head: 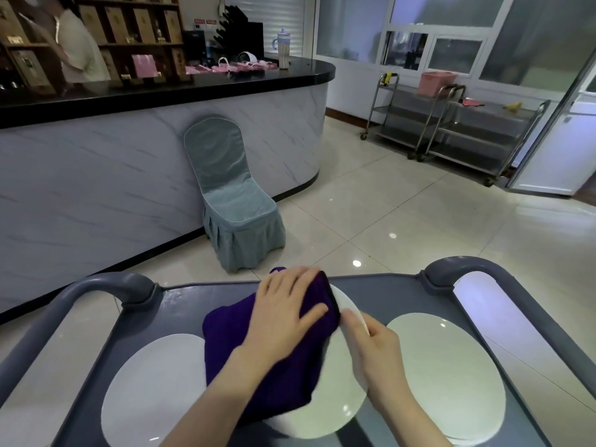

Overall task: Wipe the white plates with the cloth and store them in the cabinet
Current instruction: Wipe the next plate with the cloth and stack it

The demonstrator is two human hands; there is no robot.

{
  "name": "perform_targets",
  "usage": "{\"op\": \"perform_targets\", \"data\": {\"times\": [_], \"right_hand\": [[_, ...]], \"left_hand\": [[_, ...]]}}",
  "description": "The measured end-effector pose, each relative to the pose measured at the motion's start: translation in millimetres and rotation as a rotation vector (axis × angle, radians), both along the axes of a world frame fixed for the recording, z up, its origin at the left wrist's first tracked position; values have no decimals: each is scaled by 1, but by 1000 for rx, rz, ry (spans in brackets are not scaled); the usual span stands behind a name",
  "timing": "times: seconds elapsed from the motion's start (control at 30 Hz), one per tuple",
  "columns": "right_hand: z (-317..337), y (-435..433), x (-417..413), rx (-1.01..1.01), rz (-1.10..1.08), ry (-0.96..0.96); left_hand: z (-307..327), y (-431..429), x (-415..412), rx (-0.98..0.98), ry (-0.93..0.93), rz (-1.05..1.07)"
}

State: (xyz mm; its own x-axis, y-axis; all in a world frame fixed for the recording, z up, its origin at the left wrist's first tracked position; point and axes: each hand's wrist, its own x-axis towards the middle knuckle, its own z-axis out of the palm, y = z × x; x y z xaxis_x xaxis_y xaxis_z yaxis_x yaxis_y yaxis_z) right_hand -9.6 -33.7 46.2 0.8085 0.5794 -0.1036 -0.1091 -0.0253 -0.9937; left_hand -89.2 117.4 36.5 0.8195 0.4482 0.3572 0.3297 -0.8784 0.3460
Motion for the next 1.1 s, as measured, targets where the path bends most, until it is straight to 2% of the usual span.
{"op": "perform_targets", "data": {"times": [0.07,0.17,0.37,0.47,0.57,0.63,0.77,0.87,0.97,1.03,1.1], "right_hand": [[9,-5,10,-16,46,-51],[24,-10,25,-104,142,-227],[33,-4,31,-202,414,-510],[41,-7,38,-196,382,-511],[46,-14,47,-95,164,-357],[44,-14,46,-53,29,-257],[41,-13,43,-94,108,-259],[46,-9,43,-165,292,-405],[42,0,36,-239,510,-569],[43,0,38,-221,512,-570],[47,-3,44,-148,386,-484]], "left_hand": [[10,8,-5,-212,-58,37],[24,11,-10,-506,-159,22],[39,5,-9,-500,-47,-170],[33,5,-17,-656,-134,-67],[19,-4,-30,-922,-396,177],[13,-13,-33,-1020,-465,300],[19,-4,-33,-959,-425,299],[32,4,-30,-844,-301,118],[38,3,-25,-717,-94,-48],[36,2,-27,-739,-116,-35],[31,-3,-31,-859,-289,99]]}}
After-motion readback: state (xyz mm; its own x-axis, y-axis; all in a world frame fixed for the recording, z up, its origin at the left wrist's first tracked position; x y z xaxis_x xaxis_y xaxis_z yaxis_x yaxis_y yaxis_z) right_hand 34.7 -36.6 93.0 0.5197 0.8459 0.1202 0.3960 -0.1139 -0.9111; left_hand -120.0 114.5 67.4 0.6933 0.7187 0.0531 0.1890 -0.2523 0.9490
